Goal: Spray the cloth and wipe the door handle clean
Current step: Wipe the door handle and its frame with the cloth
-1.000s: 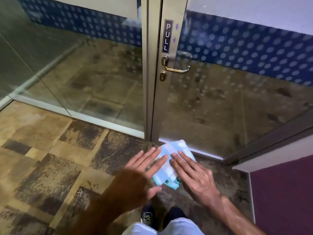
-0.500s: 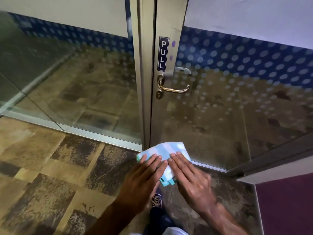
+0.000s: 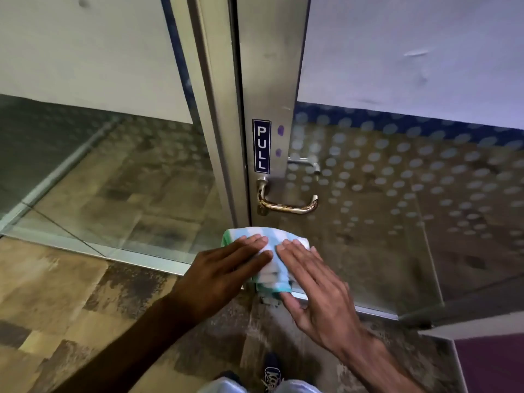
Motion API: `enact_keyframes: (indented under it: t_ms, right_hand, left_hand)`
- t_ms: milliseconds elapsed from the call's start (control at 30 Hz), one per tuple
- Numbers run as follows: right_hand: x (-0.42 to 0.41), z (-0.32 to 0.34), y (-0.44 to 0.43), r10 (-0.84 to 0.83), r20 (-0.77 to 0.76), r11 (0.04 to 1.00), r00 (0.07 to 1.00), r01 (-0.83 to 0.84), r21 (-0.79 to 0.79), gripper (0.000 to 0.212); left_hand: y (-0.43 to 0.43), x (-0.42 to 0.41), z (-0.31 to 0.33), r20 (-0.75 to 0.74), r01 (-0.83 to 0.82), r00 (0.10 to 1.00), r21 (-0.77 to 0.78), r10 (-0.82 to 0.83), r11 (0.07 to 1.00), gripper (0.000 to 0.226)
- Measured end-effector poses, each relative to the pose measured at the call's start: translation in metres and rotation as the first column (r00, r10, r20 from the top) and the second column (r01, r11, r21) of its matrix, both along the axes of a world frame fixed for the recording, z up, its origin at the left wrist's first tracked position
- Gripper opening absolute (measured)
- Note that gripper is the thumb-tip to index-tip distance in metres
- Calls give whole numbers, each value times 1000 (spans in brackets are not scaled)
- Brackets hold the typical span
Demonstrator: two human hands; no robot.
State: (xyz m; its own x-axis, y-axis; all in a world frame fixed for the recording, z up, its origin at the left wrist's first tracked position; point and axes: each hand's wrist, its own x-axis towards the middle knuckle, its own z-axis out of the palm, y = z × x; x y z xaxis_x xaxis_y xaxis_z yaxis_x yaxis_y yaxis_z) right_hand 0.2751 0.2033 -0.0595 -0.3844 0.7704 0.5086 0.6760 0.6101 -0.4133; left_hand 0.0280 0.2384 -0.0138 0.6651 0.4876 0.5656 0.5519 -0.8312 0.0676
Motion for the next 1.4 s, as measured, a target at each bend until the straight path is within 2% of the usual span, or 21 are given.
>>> enact_keyframes:
  t_ms: [167,267,433,500,567,667,767,867,967,1067,1267,1333,1400]
  right_hand:
    - [-7,5,19,27,-125,995,992,-38,-90,74]
    - [-16,9,27,14,-197,990,980,-41,-135,77]
    - [-46,8,27,-151,-275,984,950,119,-129,68]
    - [-62,8,24,-205,-320,973,925,157,-171,72]
    - [-78,8,20,-258,-374,956,891,181,-228,76]
    - [-105,9,14,-370,-501,916,783,215,-339,70]
    - [-127,12,8,-490,-658,862,571,206,-463,52]
    - [-137,10,0,-574,-726,815,379,181,-550,44]
    - [-139,10,-8,-624,-745,781,236,165,-602,50]
    - [-136,17,-15,-651,-754,755,87,175,-632,60]
    - [-114,45,-15,-589,-807,766,-45,289,-574,52]
    - [-106,54,-14,-568,-822,781,-36,291,-552,43]
    - [-101,62,-14,-560,-829,787,2,314,-531,46]
  left_hand:
    - [42,-3,20,-55,100,993,-65,-104,993,38]
    - [60,-7,31,-91,161,981,-103,-171,982,43]
    - [90,-19,44,-95,281,944,-276,-317,919,46]
    - [99,-27,47,-108,309,931,-279,-349,909,33]
    - [105,-35,47,-128,311,928,-246,-349,918,39]
    - [114,-45,47,-128,322,925,-236,-358,917,57]
    - [118,-53,48,-120,282,944,-192,-308,940,68]
    - [114,-61,51,-105,132,984,-87,-141,987,57]
    - [107,-64,51,-63,-44,997,-58,40,997,64]
    - [105,-59,43,-57,-125,991,-39,123,991,71]
    - [111,-47,41,77,-226,970,-53,230,973,70]
    - [107,-42,44,131,-194,970,-89,205,977,74]
    - [96,-36,46,265,-99,950,-257,168,961,80]
